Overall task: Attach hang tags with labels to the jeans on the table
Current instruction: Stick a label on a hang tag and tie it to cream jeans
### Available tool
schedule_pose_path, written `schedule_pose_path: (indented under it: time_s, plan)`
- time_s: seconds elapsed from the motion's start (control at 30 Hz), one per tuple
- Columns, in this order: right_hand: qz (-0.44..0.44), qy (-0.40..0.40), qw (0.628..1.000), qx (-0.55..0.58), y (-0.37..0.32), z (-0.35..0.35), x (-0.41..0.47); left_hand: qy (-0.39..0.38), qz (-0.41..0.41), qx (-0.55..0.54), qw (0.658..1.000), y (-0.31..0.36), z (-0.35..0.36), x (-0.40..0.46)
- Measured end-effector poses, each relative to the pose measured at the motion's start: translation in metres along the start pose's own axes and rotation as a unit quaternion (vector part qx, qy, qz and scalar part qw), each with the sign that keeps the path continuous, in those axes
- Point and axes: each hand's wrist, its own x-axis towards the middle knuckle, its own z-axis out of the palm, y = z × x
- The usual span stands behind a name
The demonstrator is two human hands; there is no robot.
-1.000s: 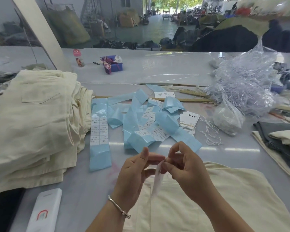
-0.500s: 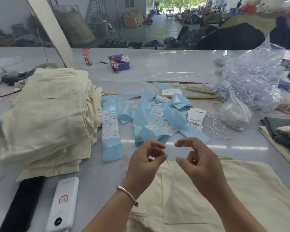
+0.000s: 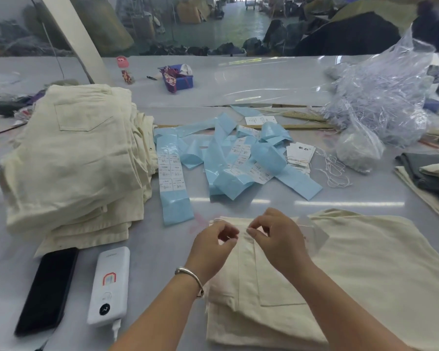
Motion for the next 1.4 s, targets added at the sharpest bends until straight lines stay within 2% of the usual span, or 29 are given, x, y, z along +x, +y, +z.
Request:
schedule_pose_path:
  time_s: [0.1, 0.2, 0.27, 0.47, 0.6, 0.73, 0.83, 0.97, 1.1, 1.3, 1.4]
  plan:
    - [-0.016, -0.098, 0.995, -0.019, 0.008, 0.033, -0.009, -0.113, -0.054, 0.09, 0.988, -0.024, -0.005, -0.014]
    - [-0.032, -0.174, 0.984, -0.028, 0.013, 0.057, -0.019, -0.205, -0.007, 0.215, 0.955, -0.041, -0.013, -0.026]
    - [-0.029, -0.207, 0.978, -0.015, 0.012, 0.064, -0.022, -0.228, 0.015, 0.265, 0.937, -0.046, -0.018, -0.031]
    - [-0.01, -0.246, 0.967, 0.057, 0.017, 0.07, -0.028, -0.17, 0.056, 0.252, 0.951, -0.054, -0.024, -0.041]
    - [-0.049, -0.272, 0.96, 0.05, 0.018, 0.073, -0.028, -0.074, 0.122, 0.213, 0.967, -0.06, -0.017, -0.05]
    - [-0.072, -0.306, 0.948, 0.048, 0.019, 0.068, -0.019, 0.019, 0.145, 0.176, 0.973, -0.064, -0.008, -0.061]
    - [-0.078, -0.363, 0.928, 0.03, 0.016, 0.064, -0.013, 0.015, 0.119, 0.133, 0.984, -0.066, -0.002, -0.065]
    - [-0.104, -0.433, 0.895, -0.022, 0.01, 0.061, -0.002, -0.03, 0.038, 0.061, 0.997, -0.064, -0.003, -0.066]
    - [-0.109, -0.464, 0.877, -0.057, 0.005, 0.065, 0.007, -0.047, 0.007, 0.044, 0.998, -0.062, -0.005, -0.067]
    - [-0.036, -0.486, 0.873, 0.001, 0.011, 0.068, 0.011, 0.05, -0.046, 0.053, 0.996, -0.057, 0.001, -0.071]
    - [-0.012, -0.491, 0.871, 0.023, 0.016, 0.066, 0.011, 0.08, -0.051, 0.117, 0.989, -0.052, 0.007, -0.073]
